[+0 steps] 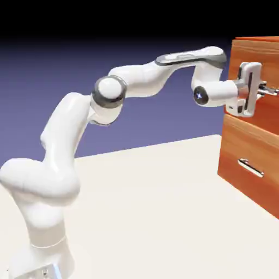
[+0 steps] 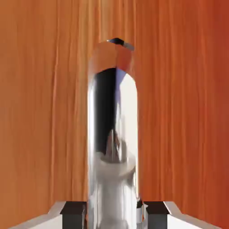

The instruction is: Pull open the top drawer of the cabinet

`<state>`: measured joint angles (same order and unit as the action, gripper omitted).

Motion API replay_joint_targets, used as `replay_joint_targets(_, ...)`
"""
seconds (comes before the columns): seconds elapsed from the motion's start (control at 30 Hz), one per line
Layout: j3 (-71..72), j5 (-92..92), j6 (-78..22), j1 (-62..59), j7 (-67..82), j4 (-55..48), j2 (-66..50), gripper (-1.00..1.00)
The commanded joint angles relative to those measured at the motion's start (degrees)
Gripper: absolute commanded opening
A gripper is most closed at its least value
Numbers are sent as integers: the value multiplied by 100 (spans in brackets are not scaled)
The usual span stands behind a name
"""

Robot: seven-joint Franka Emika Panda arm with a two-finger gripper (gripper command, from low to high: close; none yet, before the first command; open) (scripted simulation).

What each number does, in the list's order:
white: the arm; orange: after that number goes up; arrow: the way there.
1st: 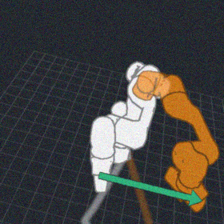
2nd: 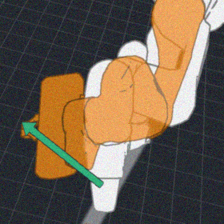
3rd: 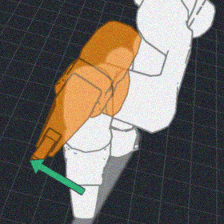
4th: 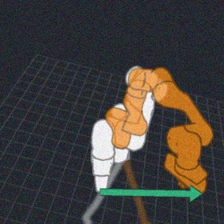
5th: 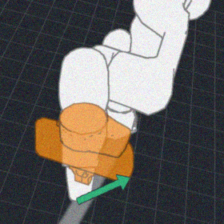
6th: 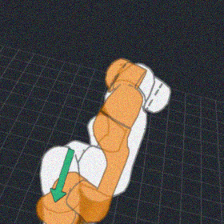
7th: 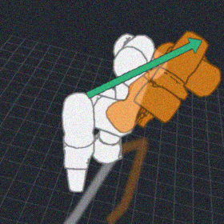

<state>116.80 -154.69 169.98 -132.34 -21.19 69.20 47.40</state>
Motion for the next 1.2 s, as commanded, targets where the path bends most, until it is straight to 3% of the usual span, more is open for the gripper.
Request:
replay_joint_targets(0.0,-113,-96,-66,159,112,209,-75,-100)
replay_joint_targets(0.5,-2229,-918,-835,3057,1448,3149,-1108,-100)
replay_joint_targets(1.17,-5615,-1131,-1067,7162,2179,5786,-1096,-100)
